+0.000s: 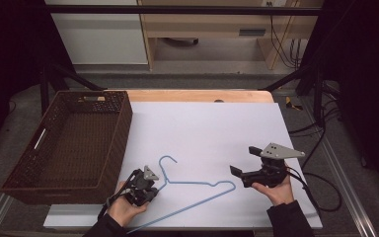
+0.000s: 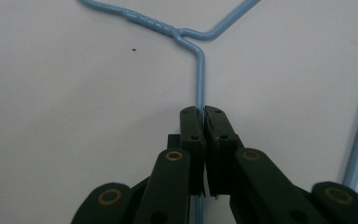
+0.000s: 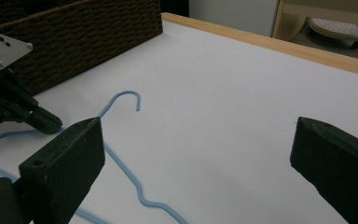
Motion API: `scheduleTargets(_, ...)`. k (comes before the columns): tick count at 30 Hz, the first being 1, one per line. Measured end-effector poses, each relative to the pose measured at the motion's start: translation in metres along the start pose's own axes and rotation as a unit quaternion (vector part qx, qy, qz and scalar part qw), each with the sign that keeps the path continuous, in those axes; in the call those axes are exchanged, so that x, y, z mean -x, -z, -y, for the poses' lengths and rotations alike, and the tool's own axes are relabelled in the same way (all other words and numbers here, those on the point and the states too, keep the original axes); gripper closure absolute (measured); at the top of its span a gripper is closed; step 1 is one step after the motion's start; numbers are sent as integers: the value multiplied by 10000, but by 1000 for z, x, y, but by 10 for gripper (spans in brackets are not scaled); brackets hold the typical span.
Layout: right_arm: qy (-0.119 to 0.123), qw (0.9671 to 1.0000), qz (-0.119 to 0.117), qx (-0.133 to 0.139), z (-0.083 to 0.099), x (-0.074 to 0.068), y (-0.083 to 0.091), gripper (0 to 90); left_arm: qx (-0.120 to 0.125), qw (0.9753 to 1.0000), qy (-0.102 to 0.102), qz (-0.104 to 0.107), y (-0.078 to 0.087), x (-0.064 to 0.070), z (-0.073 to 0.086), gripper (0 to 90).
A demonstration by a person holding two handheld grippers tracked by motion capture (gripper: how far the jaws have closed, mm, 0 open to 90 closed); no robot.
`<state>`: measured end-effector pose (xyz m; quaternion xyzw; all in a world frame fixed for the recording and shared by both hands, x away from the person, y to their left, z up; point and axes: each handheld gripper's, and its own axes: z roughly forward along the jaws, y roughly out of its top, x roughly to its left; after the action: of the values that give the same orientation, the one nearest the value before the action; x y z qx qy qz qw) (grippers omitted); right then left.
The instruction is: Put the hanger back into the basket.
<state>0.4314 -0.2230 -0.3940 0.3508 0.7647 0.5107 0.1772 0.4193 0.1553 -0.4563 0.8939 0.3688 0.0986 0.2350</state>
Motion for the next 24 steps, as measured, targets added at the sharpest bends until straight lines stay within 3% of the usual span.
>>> scheduleTargets(8,68,9999,-110,-102,0,-7,-10,43,112,9999,-65,-105,2,3,0,872)
scheduleTargets(24,408,9971,-508,-404,-10,-39,-42,65,421,9987,-139,-242,19,9,-1,873)
